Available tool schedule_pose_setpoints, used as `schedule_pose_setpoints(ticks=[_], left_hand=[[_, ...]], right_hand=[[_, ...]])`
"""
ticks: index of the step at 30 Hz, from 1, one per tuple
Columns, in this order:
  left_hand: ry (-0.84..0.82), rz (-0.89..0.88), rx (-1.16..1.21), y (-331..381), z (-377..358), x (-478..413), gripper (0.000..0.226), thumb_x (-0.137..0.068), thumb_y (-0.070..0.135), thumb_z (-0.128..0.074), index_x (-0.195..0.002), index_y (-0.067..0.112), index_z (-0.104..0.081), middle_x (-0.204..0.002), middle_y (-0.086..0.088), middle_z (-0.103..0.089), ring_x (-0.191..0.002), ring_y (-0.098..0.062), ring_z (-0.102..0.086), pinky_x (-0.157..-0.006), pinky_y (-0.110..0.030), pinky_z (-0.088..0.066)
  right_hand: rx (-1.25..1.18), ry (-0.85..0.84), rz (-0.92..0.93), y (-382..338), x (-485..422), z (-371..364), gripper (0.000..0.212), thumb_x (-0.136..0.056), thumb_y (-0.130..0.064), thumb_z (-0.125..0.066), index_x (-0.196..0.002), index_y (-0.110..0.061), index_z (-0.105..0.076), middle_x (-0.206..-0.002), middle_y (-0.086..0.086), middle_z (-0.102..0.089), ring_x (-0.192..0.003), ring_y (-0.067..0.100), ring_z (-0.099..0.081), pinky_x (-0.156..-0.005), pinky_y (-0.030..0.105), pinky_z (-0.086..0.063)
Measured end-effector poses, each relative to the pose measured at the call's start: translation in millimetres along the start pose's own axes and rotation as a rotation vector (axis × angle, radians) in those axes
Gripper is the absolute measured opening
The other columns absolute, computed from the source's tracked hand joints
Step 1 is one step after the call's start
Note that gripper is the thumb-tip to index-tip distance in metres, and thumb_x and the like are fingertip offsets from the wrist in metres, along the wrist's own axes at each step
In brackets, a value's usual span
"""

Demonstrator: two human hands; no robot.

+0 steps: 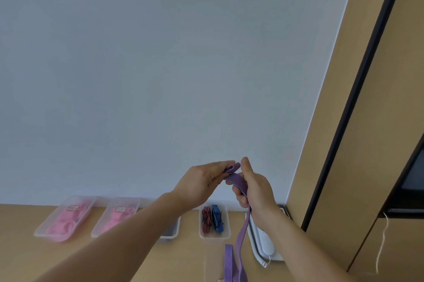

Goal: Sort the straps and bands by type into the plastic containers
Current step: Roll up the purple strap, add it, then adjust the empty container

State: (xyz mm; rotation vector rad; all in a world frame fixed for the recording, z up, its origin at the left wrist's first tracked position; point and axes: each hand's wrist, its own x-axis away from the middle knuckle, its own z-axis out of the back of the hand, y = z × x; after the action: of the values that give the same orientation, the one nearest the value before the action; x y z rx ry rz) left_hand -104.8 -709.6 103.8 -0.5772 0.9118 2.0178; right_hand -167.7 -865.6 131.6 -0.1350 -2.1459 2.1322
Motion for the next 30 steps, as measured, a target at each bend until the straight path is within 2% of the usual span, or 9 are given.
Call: schedule_pose_setpoints(ticks=[5,9,12,14,16,22,26,28,30], left_hand=[[-0.082,-0.133,-0.107,-14,3,0,0.041,-0.103,0.020,-0.040,-0.142,0.028,-0.047,-0.143,0.008,-0.054,-0.122,-0.011,-0.058,-0.097,-0.028,-0.050],[-0.137,0.236,0.179,-7,2,-2,0.056,-0.101,0.004,-0.038,-0.150,0.030,-0.035,-0.152,0.012,-0.039,-0.139,0.001,-0.035,-0.115,-0.020,-0.030],[-0.028,0.671,0.716,10,3,-12,0.043,-0.101,0.016,-0.042,-0.143,0.021,-0.046,-0.134,0.005,-0.059,-0.125,-0.014,-0.055,-0.101,-0.037,-0.048],[-0.086,0.774,0.902,17,4,-15,0.036,-0.101,0.031,-0.041,-0.115,0.011,-0.066,-0.111,-0.005,-0.071,-0.111,-0.020,-0.064,-0.097,-0.043,-0.048],[-0.136,0.722,0.925,19,4,-14,0.034,-0.098,0.030,-0.046,-0.099,0.004,-0.068,-0.093,-0.014,-0.069,-0.093,-0.023,-0.066,-0.102,-0.049,-0.046],[-0.024,0.636,0.790,16,-3,-17,0.019,-0.100,0.010,-0.052,-0.110,0.008,-0.067,-0.109,-0.014,-0.072,-0.091,-0.025,-0.070,-0.086,-0.040,-0.055],[-0.013,0.443,0.377,13,-3,-12,0.015,-0.098,0.014,-0.048,-0.101,0.012,-0.062,-0.088,-0.009,-0.070,-0.078,-0.024,-0.065,-0.071,-0.037,-0.057],[-0.022,0.292,0.157,12,-6,-7,0.013,-0.099,0.021,-0.046,-0.095,0.014,-0.055,-0.066,0.008,-0.058,-0.058,-0.014,-0.048,-0.059,-0.030,-0.045],[-0.027,0.175,0.005,13,-7,-2,0.016,-0.104,0.028,-0.041,-0.105,0.021,-0.055,-0.062,0.012,-0.050,-0.056,-0.012,-0.042,-0.056,-0.025,-0.037]], right_hand=[[-0.037,-0.044,0.011,8,-2,3,0.055,-0.097,-0.047,-0.051,-0.086,0.003,-0.071,-0.057,0.003,-0.050,-0.043,0.013,-0.031,-0.046,0.024,-0.023],[-0.134,-0.074,0.051,12,-5,5,0.041,-0.097,-0.035,-0.055,-0.091,0.003,-0.071,-0.061,0.003,-0.053,-0.046,0.013,-0.033,-0.049,0.025,-0.023],[-0.086,-0.054,0.098,16,-6,4,0.034,-0.098,-0.030,-0.056,-0.085,-0.001,-0.069,-0.065,0.005,-0.059,-0.049,0.015,-0.037,-0.049,0.025,-0.028],[-0.050,-0.037,0.112,19,-5,2,0.033,-0.098,-0.029,-0.056,-0.079,-0.004,-0.067,-0.066,0.006,-0.061,-0.049,0.015,-0.038,-0.049,0.024,-0.031],[-0.028,-0.020,0.106,22,-3,0,0.033,-0.097,-0.028,-0.057,-0.076,-0.005,-0.067,-0.065,0.005,-0.063,-0.048,0.015,-0.040,-0.047,0.023,-0.034],[0.078,0.071,-0.016,24,-8,3,0.045,-0.089,-0.042,-0.066,-0.073,0.000,-0.068,-0.057,0.007,-0.062,-0.049,0.018,-0.047,-0.050,0.027,-0.040],[0.039,0.042,-0.060,21,-4,1,0.046,-0.095,-0.039,-0.059,-0.083,0.004,-0.070,-0.058,0.008,-0.061,-0.047,0.017,-0.047,-0.048,0.024,-0.040],[0.009,0.033,-0.073,17,-2,-1,0.050,-0.099,-0.038,-0.052,-0.087,0.007,-0.070,-0.059,0.010,-0.060,-0.047,0.018,-0.045,-0.047,0.024,-0.038],[-0.028,0.028,-0.077,14,-3,-2,0.057,-0.101,-0.040,-0.046,-0.089,0.010,-0.070,-0.059,0.011,-0.060,-0.047,0.019,-0.044,-0.047,0.024,-0.036]])
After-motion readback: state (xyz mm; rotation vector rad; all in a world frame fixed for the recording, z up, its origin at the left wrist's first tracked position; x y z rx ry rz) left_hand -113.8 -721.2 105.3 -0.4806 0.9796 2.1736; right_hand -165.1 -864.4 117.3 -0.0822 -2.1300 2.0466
